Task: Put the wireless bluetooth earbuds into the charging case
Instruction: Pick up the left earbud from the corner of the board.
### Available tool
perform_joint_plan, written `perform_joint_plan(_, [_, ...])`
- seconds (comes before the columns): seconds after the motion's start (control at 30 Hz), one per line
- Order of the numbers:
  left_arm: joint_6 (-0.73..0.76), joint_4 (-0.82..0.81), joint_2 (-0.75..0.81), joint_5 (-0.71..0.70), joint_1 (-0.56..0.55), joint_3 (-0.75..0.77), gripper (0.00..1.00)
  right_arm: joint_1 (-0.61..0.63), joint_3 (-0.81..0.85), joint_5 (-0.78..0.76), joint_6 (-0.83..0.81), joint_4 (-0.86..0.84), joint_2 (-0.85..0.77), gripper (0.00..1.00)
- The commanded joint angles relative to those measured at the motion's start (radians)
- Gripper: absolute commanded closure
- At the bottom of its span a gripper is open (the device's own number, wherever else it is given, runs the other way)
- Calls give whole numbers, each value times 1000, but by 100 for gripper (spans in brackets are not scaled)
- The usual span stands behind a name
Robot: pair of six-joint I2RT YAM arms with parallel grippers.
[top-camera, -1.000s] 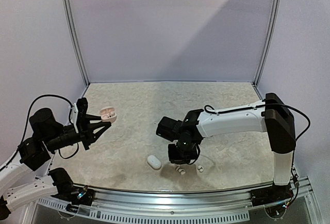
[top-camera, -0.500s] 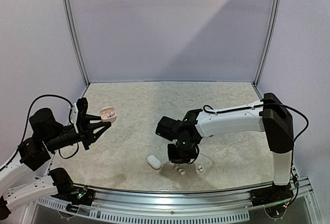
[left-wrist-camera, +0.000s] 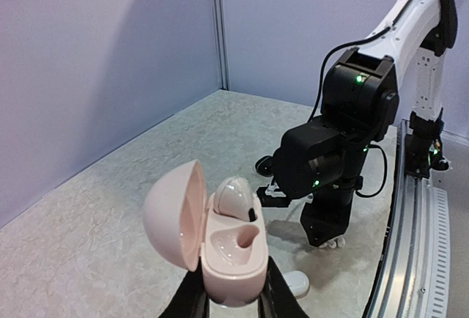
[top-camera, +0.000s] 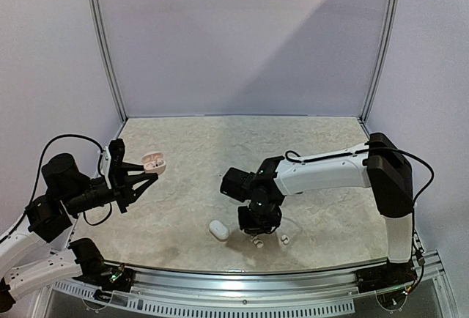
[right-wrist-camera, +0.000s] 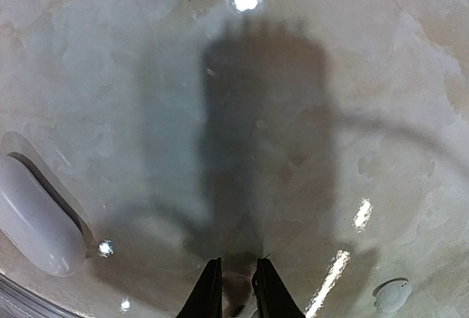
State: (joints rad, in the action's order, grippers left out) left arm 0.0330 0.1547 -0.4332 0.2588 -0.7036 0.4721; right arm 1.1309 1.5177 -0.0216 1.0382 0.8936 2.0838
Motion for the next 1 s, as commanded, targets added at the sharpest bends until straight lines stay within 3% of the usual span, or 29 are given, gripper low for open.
perform_joint_plan(0.0, [0,-1,4,13,12,-15,100,-5,40,-4,-1,63,25,80])
perform_joint_plan(0.63, [-5,-2,4,16,13,-19,100,1,72,10,39,120,47,70])
perform_joint_plan(0.97, [-4,-2,7,18,12,-18,100,3,73,99,74,83,77,72])
